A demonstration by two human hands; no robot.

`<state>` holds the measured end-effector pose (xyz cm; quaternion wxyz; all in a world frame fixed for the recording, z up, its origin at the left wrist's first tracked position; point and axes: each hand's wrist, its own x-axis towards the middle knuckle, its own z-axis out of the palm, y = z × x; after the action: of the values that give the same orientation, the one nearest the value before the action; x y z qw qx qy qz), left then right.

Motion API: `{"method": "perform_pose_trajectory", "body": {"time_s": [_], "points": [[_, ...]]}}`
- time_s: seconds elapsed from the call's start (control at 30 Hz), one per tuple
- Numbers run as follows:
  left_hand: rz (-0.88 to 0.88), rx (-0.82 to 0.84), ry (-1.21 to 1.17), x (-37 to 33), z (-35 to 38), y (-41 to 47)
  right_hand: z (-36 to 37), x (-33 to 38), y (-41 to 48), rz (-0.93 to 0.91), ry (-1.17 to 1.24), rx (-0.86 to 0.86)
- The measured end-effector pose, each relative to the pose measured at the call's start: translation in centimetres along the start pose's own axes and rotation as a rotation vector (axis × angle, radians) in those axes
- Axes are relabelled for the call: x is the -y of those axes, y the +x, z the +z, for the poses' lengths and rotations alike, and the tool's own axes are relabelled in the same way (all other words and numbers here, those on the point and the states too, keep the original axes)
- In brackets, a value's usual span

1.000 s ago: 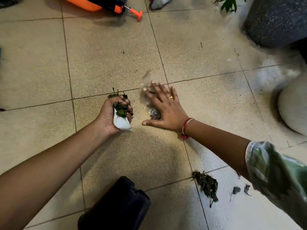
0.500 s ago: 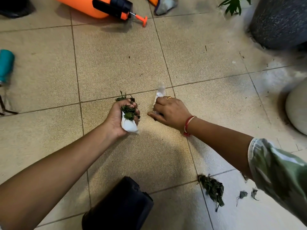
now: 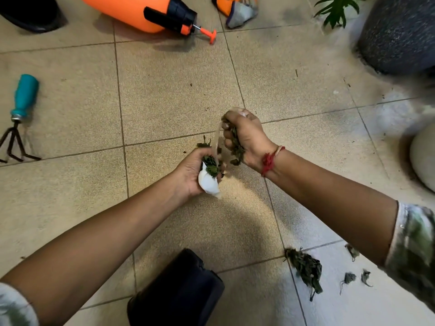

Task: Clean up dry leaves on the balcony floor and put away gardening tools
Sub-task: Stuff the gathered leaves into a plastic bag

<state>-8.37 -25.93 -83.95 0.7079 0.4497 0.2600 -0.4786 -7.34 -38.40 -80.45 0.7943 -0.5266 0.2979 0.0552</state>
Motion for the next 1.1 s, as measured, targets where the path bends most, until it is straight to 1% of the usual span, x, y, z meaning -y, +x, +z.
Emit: {"method": "perform_pose_trajectory", "body": {"time_s": [0.07,0.13,0.2,0.27,0.33,0.4,0.53,0.7,0.8,0.9,1.0,1.1], "points": [[0.022,0.036,-0.035,0.0,0.9,-0.4,0.2,0.1,-0.3,0.017,0.031,0.027],[0.060,0.072,-0.079,-0.2,1.5,-0.8,0.2,-0.2,-0.8,-0.010,-0.019,0.054],[0.105,0.105,-0.137,-0.3,1.7,-1.0,0.4,-0.8,-1.0,-0.165,-0.182,0.017],[0.167,0.134,-0.216,-0.3,1.7,-1.1,0.5,-1.6,-0.9,-0.372,-0.351,-0.083],[0.221,0.188,-0.295,-0.3,2.0,-1.1,0.8,-1.7,-1.1,-0.471,-0.388,-0.129],[0.201,0.216,-0.340,-0.4,2.3,-1.4,1.2,-1.2,-1.4,-0.521,-0.418,-0.130],[0.175,0.212,-0.405,-0.8,2.9,-2.1,1.4,-1.0,-1.7,-0.542,-0.413,-0.132],[0.207,0.226,-0.294,-0.5,3.8,-3.0,1.8,-0.6,-1.4,-0.565,-0.448,-0.114],[0.243,0.272,-0.333,-0.6,3.8,-3.1,1.9,-0.6,-1.3,-0.623,-0.603,-0.072],[0.254,0.352,-0.346,-0.6,3.0,-2.7,1.7,-1.5,-1.7,-0.671,-0.781,-0.009],[0.250,0.494,-0.314,-0.7,2.6,-2.4,1.6,-1.8,-2.4,-0.652,-0.973,-0.006],[0.283,0.567,-0.268,-0.9,2.8,-2.2,1.2,-1.7,-2.5,-0.632,-1.029,-0.001]]}}
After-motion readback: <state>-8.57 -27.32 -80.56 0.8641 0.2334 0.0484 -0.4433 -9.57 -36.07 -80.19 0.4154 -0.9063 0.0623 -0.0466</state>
